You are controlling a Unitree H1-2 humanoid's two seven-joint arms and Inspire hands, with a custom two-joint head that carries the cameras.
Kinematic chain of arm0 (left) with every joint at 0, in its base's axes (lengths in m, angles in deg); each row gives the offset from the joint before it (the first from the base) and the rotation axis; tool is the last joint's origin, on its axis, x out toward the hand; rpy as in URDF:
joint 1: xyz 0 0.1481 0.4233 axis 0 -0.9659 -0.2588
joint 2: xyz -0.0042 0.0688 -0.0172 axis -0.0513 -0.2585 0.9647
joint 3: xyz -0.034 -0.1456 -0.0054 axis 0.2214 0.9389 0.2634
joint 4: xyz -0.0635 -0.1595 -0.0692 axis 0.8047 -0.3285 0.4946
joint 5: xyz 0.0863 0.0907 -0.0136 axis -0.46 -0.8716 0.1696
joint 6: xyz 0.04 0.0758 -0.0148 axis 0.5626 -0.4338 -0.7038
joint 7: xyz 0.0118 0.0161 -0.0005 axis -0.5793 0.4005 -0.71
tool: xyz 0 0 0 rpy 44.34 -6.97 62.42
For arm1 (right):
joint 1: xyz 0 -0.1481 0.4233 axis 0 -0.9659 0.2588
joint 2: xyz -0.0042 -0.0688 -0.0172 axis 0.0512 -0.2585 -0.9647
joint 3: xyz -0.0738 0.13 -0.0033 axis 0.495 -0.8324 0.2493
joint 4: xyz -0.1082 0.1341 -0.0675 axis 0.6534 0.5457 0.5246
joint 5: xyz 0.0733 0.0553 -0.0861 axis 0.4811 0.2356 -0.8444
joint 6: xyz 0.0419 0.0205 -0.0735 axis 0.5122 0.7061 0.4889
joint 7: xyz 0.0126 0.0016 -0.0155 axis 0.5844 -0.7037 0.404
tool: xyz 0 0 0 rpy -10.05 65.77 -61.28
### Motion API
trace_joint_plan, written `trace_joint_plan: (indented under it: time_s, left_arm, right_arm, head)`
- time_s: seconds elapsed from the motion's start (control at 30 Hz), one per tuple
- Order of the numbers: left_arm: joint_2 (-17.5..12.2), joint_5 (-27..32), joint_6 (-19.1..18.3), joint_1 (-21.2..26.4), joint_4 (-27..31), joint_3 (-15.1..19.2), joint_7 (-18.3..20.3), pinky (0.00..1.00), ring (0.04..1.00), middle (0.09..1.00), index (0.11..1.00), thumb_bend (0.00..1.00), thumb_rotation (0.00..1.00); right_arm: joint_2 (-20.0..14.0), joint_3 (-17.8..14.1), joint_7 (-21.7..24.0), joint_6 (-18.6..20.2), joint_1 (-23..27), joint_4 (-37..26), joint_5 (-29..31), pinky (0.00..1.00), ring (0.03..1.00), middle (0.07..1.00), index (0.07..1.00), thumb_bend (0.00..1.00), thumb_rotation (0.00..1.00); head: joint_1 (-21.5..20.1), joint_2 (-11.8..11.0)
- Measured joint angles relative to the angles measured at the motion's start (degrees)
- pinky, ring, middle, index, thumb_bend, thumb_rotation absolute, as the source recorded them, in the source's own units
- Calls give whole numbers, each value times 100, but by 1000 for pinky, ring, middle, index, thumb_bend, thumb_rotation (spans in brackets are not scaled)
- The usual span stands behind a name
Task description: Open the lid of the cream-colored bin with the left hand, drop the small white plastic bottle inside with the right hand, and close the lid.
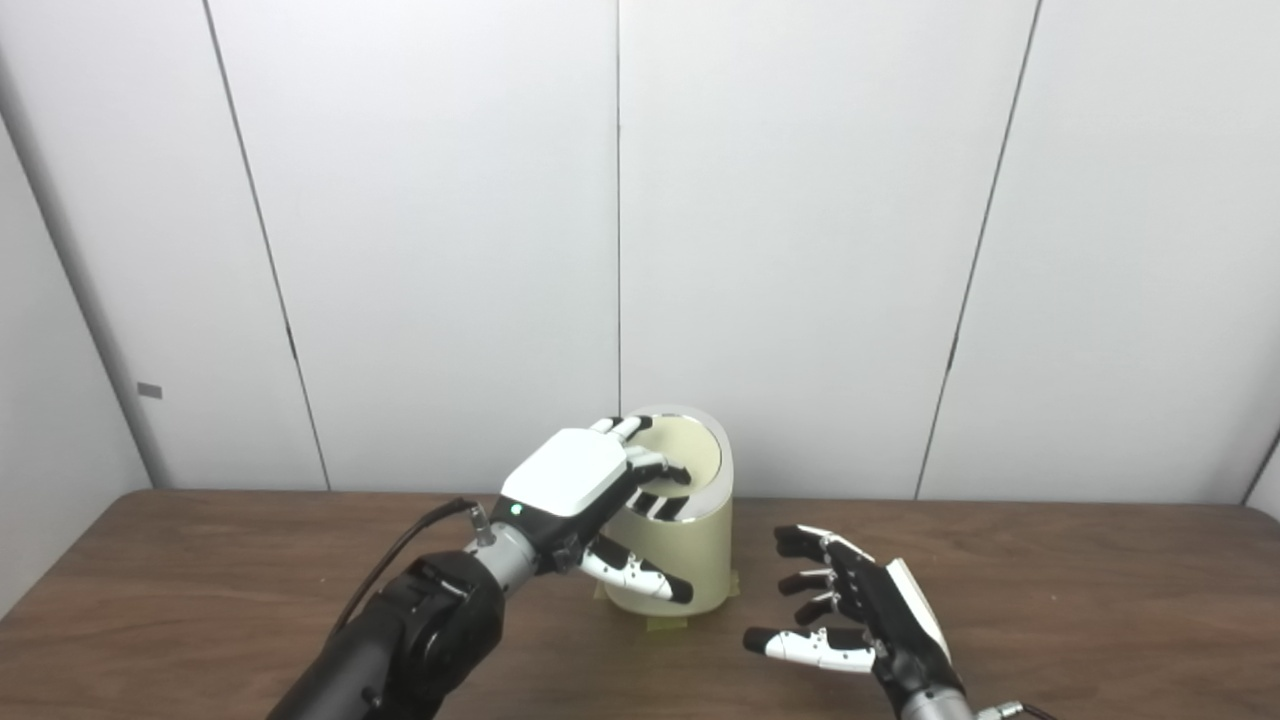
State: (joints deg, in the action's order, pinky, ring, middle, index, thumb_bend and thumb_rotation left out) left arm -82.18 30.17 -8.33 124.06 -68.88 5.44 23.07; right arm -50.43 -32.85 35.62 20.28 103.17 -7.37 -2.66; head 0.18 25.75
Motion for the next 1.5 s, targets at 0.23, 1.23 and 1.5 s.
trace_joint_plan:
  time_s: [0.23, 1.23, 1.5]
  left_arm:
    - [36, -69, 18, -50, 4, 48, -113, 1000, 967, 792, 804, 870, 488]
    - [323, -196, 51, -370, -66, 424, -826, 1000, 1000, 942, 958, 809, 456]
    - [336, -288, 65, -392, -66, 475, -883, 1000, 988, 925, 943, 811, 434]
  right_arm:
    - [-7, 11, 0, 0, 4, 2, -46, 497, 651, 776, 762, 747, 251]
    - [-7, 11, 1, -2, 4, 17, -28, 475, 640, 779, 759, 736, 204]
    - [-6, 18, 1, 2, 3, 14, -60, 482, 645, 780, 759, 732, 202]
  head:
    - [-9, 18]
    - [-26, 53]
    - [-26, 62]
